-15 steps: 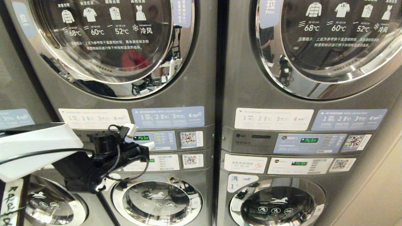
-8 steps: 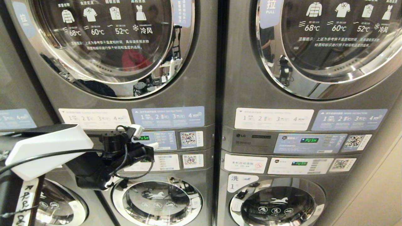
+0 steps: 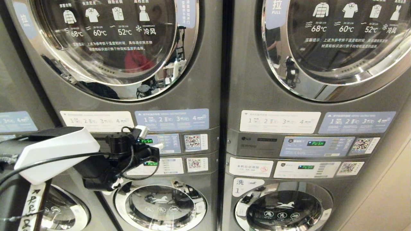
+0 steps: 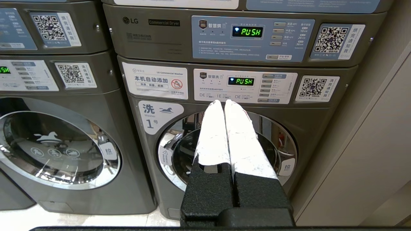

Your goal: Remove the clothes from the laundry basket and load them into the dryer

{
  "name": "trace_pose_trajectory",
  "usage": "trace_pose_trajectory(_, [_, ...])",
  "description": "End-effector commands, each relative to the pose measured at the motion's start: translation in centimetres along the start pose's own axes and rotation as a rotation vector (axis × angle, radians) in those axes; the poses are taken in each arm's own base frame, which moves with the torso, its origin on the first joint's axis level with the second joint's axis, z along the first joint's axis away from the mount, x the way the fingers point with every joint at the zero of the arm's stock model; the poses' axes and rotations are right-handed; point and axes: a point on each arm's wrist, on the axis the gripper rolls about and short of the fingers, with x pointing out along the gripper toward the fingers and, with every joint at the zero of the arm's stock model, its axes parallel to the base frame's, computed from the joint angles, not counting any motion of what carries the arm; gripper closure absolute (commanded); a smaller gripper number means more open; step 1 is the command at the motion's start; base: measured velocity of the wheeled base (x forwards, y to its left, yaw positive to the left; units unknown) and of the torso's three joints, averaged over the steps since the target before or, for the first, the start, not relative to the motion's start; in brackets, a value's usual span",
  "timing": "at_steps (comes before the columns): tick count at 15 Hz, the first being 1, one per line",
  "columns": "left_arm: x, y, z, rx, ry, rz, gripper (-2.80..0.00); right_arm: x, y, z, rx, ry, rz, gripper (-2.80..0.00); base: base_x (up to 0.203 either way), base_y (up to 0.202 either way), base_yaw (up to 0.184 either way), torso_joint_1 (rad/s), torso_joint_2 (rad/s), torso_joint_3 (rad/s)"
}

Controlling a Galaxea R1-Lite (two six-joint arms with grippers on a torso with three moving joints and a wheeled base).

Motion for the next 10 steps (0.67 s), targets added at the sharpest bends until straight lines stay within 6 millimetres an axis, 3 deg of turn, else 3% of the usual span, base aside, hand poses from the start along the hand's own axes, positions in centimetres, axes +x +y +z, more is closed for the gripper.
trace_pose_trajectory(1, [0.49,0.12,0.42,0.006,-0.015,0.009,0.0,0.0,0.0,-0.01,-0.001,0.0,0.001,0.0,0.0,0.0,0.0,0.0,0.0,0.0])
trace_pose_trajectory(10, [1.17,0.38,0.15,-0.001,0.005,0.028,0.0,0.0,0.0,0.0,-0.001,-0.001,0.001,0.0,0.0,0.0,0.0,0.0,0.0,0.0])
